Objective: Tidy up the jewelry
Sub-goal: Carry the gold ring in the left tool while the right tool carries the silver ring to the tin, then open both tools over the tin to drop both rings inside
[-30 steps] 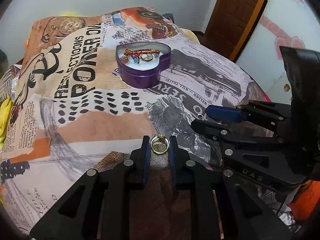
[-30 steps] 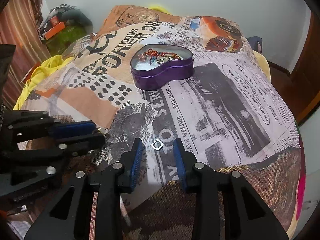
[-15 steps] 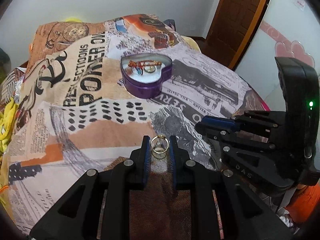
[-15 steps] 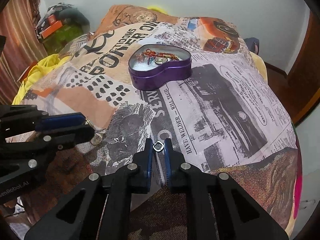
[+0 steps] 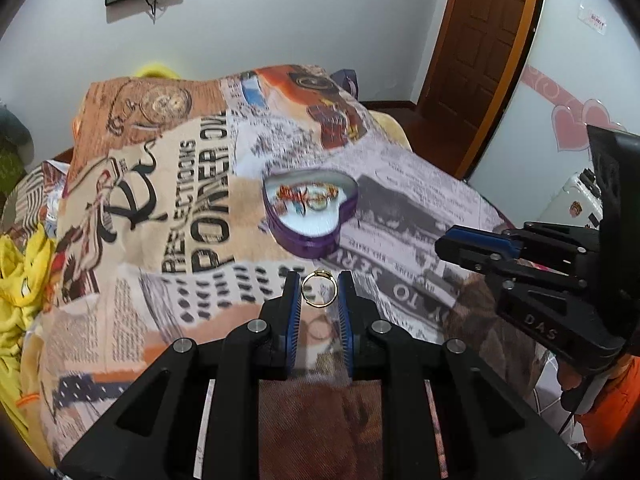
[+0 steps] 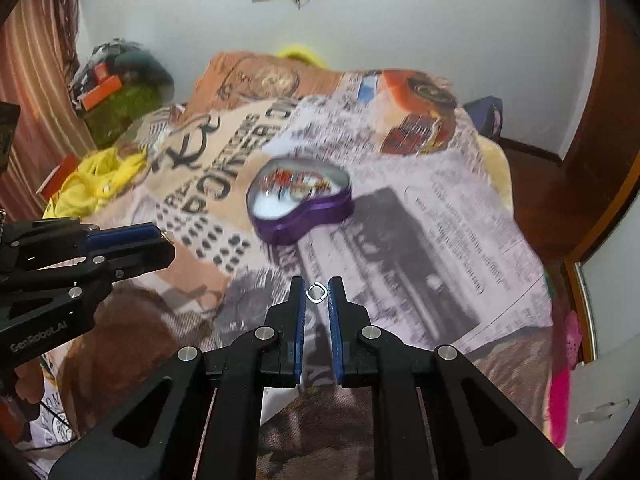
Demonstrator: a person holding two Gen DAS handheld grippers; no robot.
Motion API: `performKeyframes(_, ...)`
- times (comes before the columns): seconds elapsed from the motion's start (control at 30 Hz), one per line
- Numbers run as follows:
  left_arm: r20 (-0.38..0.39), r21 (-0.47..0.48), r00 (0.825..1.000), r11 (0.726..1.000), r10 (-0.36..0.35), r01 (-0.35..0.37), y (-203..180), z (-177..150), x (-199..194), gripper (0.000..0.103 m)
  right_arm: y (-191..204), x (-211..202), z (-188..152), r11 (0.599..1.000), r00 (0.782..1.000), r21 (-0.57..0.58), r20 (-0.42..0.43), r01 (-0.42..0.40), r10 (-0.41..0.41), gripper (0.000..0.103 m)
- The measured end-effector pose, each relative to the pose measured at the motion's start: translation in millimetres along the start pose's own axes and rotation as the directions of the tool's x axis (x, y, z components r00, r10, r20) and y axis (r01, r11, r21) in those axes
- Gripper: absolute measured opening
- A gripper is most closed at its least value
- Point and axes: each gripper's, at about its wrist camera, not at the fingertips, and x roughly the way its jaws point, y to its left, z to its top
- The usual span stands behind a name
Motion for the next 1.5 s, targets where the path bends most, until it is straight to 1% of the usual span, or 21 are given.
performKeyframes(0.1,0.017,-0.005,1.0,1.0,0.0,0.0,2.5,8.8,-1.2,0.017,-1.2,-3.7,9.2,1.0,1.0,0.001,0.022,0.006,-0.006,0.01)
performKeyframes(0.23,0.033,-0.01,0.999,1.0,0.0,0.0,5.9,20.0,0.9,0.017,-4.7,-0.3,17.3,1.0,0.999,0.013,0.031,0.006,-0.006,0.01)
performKeyframes(0.63,0.036,-0.009,0.999,1.0,-0.003,0.003,14.8,40.3,24.3,0.017,-7.3,13.0,37.6,1.0,0.998,0.022,0.064,-0.019,0.018,0.01)
performKeyframes(0.73,0.024,-0.012,1.0,1.0,-0.001,0.002,18.3,45.1,35.7,0.017,-7.8,16.1,42.2,0.999,0.997,0.023,0.072,-0.027,0.025,0.01)
performKeyframes(0.93,-0.009,-0.017,1.0,0.999,-0.029,0.028,22.3,51.2,58.9,0.017,-5.9,25.1,49.3,0.999,0.996,0.016,0.076,-0.042,0.04,0.01)
performKeyframes(1.13,-0.049,-0.031,0.996,0.997,-0.077,0.076,26.0,54.9,79.7,0.017,-5.1,36.6,54.6,0.999,0.996,0.01,0.069,-0.054,0.053,0.01)
performKeyframes(1.3,-0.07,-0.033,0.993,0.995,-0.092,0.09,28.6,56.4,90.2,0.017,-5.0,44.6,57.7,0.998,0.996,0.008,0.061,-0.062,0.062,0.01)
performKeyframes(1.4,-0.07,-0.037,0.992,0.995,-0.1,0.098,30.7,58.0,91.6,0.017,-3.7,48.8,58.0,0.998,0.996,0.005,0.053,-0.067,0.066,0.01)
performKeyframes(1.5,-0.063,-0.036,0.994,0.995,-0.091,0.089,33.1,58.5,89.3,0.017,-1.6,52.5,58.3,0.997,0.996,0.0,0.044,-0.074,0.074,0.01)
